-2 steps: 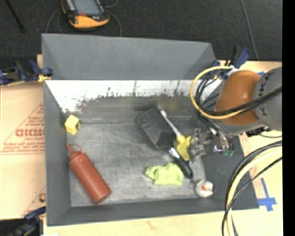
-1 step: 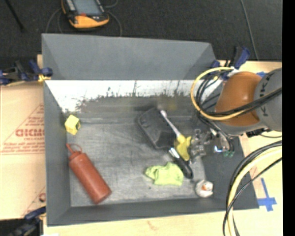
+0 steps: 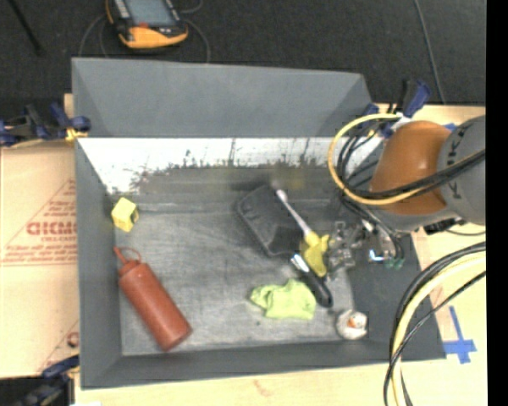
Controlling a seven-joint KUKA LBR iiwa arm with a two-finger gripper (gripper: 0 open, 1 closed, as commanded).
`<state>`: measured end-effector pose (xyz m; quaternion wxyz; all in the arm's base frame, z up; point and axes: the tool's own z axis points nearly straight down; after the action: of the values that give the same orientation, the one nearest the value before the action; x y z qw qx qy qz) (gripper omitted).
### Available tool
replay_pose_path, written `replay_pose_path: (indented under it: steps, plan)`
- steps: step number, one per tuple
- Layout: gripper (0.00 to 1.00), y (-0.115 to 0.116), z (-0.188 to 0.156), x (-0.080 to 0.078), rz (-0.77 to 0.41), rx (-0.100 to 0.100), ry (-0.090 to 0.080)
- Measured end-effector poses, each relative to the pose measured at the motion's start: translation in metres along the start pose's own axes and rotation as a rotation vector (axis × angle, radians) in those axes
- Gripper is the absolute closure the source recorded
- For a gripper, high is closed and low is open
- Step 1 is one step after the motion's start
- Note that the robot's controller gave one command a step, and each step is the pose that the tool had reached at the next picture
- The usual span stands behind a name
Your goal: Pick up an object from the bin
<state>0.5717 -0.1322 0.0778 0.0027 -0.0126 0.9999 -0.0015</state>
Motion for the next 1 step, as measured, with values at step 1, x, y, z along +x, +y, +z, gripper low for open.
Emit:
replay_pose_path:
  steps: [1]
  plan:
    - [1.0,-0.0035,-0.0511,-0.0062,-0.099,-0.003,0.011]
